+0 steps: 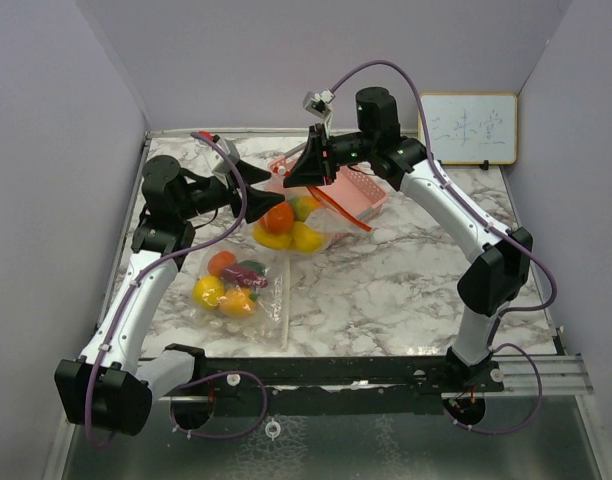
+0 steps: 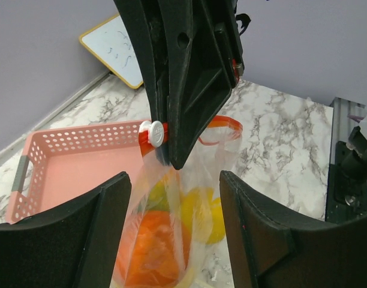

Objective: Place the food in the zip-top bag and seal the zipper
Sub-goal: Zip the zipper food storage bag at the center of the board.

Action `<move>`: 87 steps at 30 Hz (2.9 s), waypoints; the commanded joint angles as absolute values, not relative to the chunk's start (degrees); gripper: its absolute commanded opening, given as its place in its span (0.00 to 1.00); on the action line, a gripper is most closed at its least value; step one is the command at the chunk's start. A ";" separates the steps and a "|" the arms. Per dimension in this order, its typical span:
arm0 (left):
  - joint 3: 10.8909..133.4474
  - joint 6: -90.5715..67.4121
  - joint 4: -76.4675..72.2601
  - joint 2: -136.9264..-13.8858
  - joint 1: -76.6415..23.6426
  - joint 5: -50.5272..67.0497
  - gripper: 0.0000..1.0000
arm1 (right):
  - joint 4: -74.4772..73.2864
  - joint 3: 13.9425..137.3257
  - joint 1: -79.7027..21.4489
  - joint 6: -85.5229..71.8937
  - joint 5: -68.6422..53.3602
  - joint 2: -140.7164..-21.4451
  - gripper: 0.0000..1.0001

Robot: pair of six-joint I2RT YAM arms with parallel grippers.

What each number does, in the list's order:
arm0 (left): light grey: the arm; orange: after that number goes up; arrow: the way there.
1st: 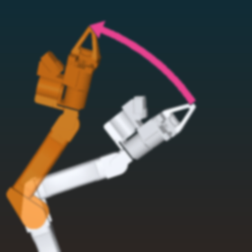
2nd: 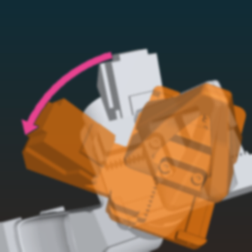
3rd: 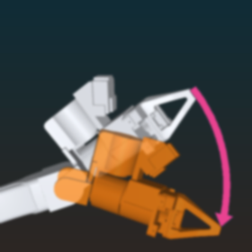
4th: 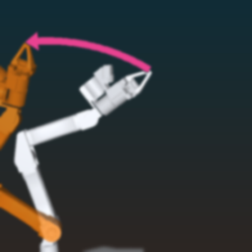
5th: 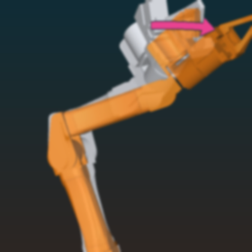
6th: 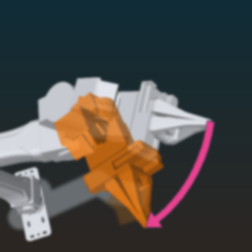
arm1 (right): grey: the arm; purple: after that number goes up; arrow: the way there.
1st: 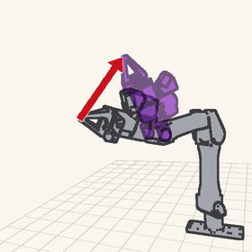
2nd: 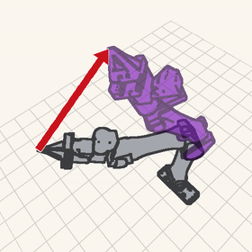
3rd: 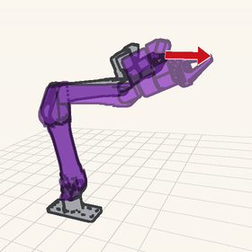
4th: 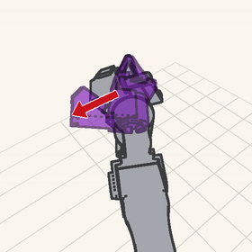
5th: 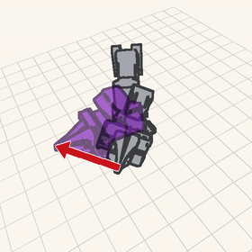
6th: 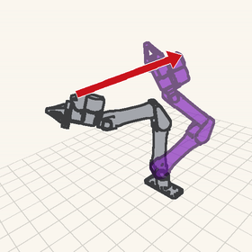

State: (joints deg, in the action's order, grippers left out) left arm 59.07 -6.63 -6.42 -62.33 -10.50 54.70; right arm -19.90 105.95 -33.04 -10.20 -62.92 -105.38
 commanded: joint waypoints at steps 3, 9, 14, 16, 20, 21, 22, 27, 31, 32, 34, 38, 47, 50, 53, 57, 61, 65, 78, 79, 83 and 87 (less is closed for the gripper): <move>57.70 -11.25 -11.46 -63.65 -10.28 58.51 0.58 | -18.59 105.40 -33.13 -9.89 -66.91 -100.97 0.06; 56.96 -13.46 -14.94 -65.13 -10.50 58.71 0.39 | -18.35 104.63 -33.13 -10.05 -67.63 -100.12 0.06; 56.96 -14.03 -15.97 -65.90 -11.39 58.89 0.36 | -18.10 104.33 -33.22 -10.62 -68.47 -99.84 0.06; 57.00 -14.07 -16.53 -66.17 -11.68 59.19 0.32 | -18.02 104.05 -33.22 -10.78 -68.60 -99.63 0.06; 57.35 -14.66 -17.48 -66.51 -12.06 60.37 0.24 | -18.22 103.79 -33.31 -10.81 -68.12 -99.67 0.06; 57.35 -15.10 -17.85 -66.55 -12.16 60.61 0.19 | -18.38 103.86 -33.29 -10.79 -67.62 -99.84 0.06; 57.40 -15.62 -18.28 -66.66 -12.24 61.20 0.11 | -18.88 104.15 -33.31 -10.57 -66.84 -100.05 0.06; 56.05 -15.96 -17.04 -66.80 -12.38 62.99 0.00 | -21.52 104.74 -33.27 -8.12 -62.84 -101.31 0.06; 54.02 -14.65 -10.72 -67.71 -12.39 59.10 0.00 | -22.92 103.40 -33.24 -6.82 -59.34 -102.31 0.08; 53.27 -14.15 -9.37 -68.22 -12.39 58.72 0.00 | -23.68 103.24 -33.22 -6.13 -58.37 -102.70 0.08; 50.96 -13.78 -8.89 -68.71 -12.39 57.87 0.00 | -25.01 102.71 -33.23 -4.55 -56.60 -103.21 0.11; 45.44 -14.90 -13.13 -68.12 -12.39 55.36 0.00 | -25.85 100.38 -33.22 -1.84 -53.16 -103.37 0.24; 44.05 -15.93 -15.38 -70.21 -12.38 56.37 0.00 | -25.01 98.56 -33.30 -0.39 -57.02 -104.59 0.42; 44.68 -16.08 -15.21 -70.63 -12.37 56.42 0.00 | -24.48 98.45 -33.58 -0.62 -58.72 -105.17 0.45; 45.14 -16.27 -15.16 -70.99 -12.36 56.76 0.00 | -24.69 98.76 -35.71 0.44 -58.00 -105.61 0.50; 45.51 -16.22 -14.88 -70.63 -12.39 57.11 0.00 | -24.75 98.97 -36.47 0.43 -56.30 -106.77 0.53; 45.41 -16.19 -14.42 -70.08 -12.39 57.28 0.00 | -24.69 98.77 -36.54 0.31 -55.72 -107.58 0.53; 45.29 -16.28 -14.42 -69.81 -12.35 57.48 0.00 | -23.79 97.74 -36.64 -0.56 -54.64 -107.88 0.49; 45.70 -16.21 -13.87 -68.91 -12.36 57.43 0.00 | -24.51 97.70 -36.60 -1.41 -49.59 -108.00 0.02; 45.63 -16.06 -13.62 -68.91 -12.39 57.20 0.00 | -24.47 97.51 -36.55 -1.45 -49.01 -107.63 0.02; 45.70 -15.31 -12.40 -68.74 -12.28 55.27 0.00 | -25.84 96.38 -36.28 -0.33 -46.42 -106.06 0.02; 45.88 -14.54 -10.64 -68.23 -11.53 51.55 0.00 | -27.69 93.85 -34.41 0.81 -45.22 -103.25 0.02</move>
State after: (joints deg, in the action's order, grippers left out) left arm 43.70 -15.84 -12.03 -70.30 -12.12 55.22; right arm -25.50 96.62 -36.27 -1.13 -49.06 -107.28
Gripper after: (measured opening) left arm 0.011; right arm 0.067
